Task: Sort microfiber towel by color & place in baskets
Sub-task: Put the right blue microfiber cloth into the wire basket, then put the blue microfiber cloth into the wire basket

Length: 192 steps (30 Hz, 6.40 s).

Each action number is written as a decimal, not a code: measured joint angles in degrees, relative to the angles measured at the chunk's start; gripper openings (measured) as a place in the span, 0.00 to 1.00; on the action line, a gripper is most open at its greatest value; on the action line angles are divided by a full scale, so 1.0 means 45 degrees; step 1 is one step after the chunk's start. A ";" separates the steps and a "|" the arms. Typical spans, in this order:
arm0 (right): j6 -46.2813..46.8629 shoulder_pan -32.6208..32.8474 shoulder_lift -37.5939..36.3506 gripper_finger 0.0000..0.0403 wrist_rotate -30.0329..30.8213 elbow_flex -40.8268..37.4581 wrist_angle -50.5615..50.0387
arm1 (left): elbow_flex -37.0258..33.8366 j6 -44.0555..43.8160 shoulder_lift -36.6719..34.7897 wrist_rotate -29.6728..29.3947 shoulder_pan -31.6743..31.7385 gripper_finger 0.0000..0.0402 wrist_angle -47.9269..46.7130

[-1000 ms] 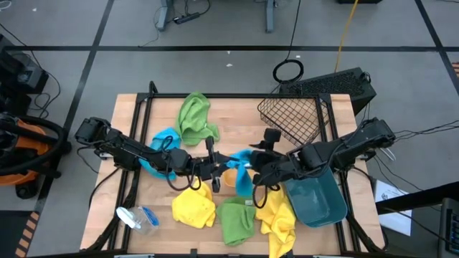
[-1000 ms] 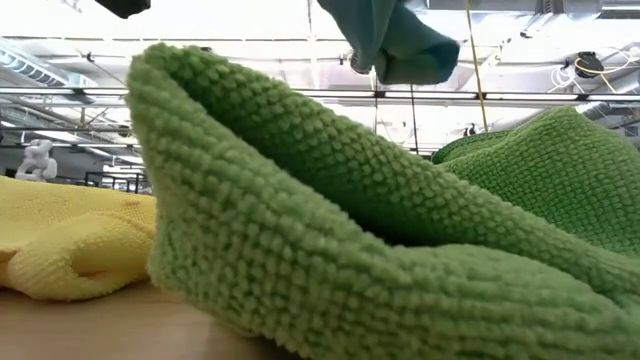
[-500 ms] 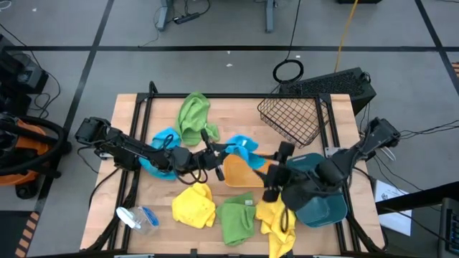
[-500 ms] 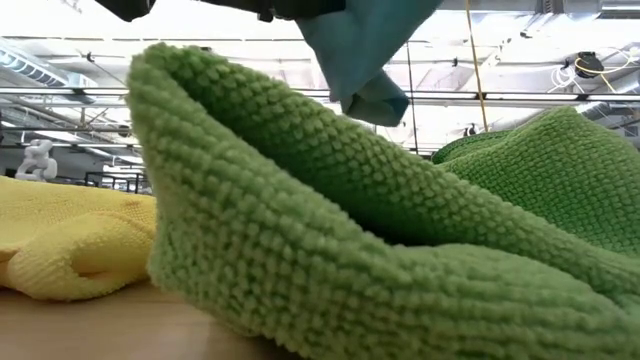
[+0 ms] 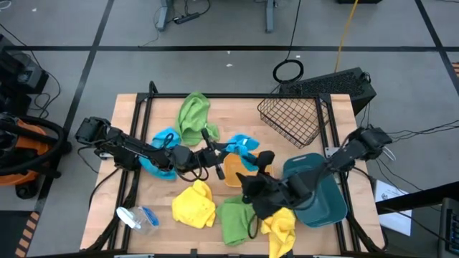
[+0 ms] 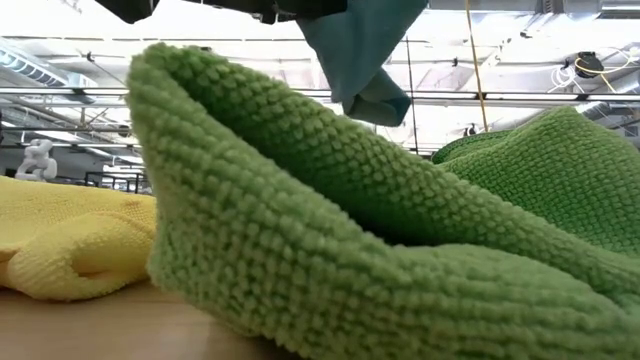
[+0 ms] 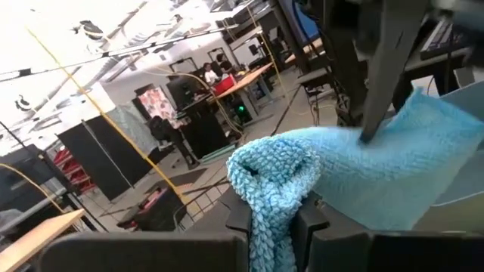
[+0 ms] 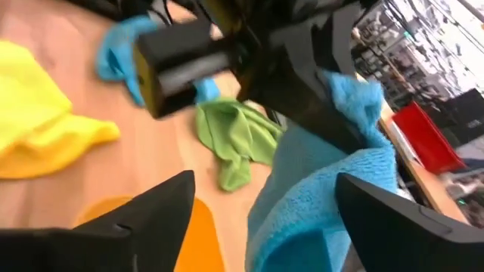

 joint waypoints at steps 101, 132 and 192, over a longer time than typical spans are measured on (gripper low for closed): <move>-0.3488 -1.0973 -0.5960 0.04 -0.6780 -0.2250 -0.4661 | 0.0292 -0.2328 -0.0538 0.2034 -0.0173 0.75 -0.3077; -0.3208 -1.4249 -0.5951 0.29 -0.7494 -0.7922 -0.0202 | 0.0301 -0.3687 -0.0816 0.3541 0.0413 0.75 -0.4176; 0.1904 0.1685 -0.2661 0.62 -0.7042 -0.8432 0.9852 | -0.0998 -1.7156 -0.3814 0.3004 0.1093 0.84 -2.4741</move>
